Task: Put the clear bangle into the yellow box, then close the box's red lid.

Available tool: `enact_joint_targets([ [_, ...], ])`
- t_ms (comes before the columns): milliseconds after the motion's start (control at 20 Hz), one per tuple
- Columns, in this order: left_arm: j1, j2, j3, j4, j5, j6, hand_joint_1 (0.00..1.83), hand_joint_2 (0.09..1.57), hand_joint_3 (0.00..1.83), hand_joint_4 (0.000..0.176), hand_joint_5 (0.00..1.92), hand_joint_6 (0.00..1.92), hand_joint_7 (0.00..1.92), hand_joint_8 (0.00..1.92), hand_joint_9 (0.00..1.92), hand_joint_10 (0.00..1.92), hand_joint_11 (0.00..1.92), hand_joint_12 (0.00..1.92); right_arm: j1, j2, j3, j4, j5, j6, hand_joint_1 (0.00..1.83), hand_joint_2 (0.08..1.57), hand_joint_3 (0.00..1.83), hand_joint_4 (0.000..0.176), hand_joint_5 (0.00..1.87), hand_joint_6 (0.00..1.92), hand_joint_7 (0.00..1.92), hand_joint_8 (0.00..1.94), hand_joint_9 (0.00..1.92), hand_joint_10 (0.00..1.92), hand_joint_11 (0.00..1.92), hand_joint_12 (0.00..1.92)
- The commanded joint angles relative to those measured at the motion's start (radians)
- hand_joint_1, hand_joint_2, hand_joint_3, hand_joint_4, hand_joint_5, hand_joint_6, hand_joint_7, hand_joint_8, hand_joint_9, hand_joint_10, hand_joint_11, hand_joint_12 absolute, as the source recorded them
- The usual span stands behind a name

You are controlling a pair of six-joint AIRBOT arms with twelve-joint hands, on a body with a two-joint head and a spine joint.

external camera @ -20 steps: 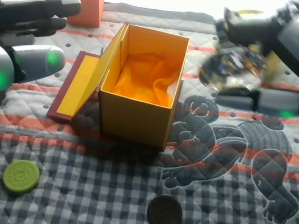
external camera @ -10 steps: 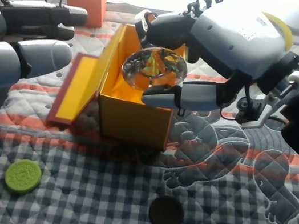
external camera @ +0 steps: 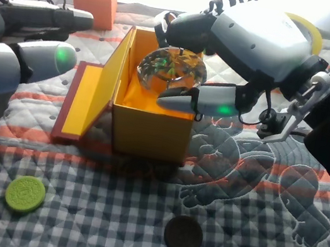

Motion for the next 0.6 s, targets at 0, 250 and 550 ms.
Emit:
enact_joint_targets([
  [0,-0.012,-0.002,0.004,0.005,-0.119,-0.013,0.31,1.22,0.0,0.084,0.5,0.0,0.49,0.0,0.51,0.01,0.01,0.45,0.015,0.004,0.002,0.006,0.147,0.012,0.71,1.18,0.0,0.0,0.92,0.15,1.04,0.02,1.13,0.01,0.63,1.23],
  [250,-0.021,-0.002,0.009,0.01,-0.108,-0.013,0.32,1.22,0.0,0.066,0.52,0.01,0.51,0.01,0.54,0.01,0.02,0.44,0.018,0.004,0.006,-0.009,0.12,-0.003,0.01,1.27,0.0,0.0,0.57,0.0,0.71,0.0,0.77,0.01,0.27,1.42],
  [550,-0.029,-0.002,0.006,0.026,-0.106,-0.013,0.31,1.21,0.0,0.095,0.49,0.01,0.53,0.01,0.58,0.01,0.07,0.48,0.02,0.004,0.001,-0.011,0.125,-0.005,0.0,1.22,0.0,0.0,0.36,0.0,0.46,0.0,0.49,0.01,0.02,1.43],
])
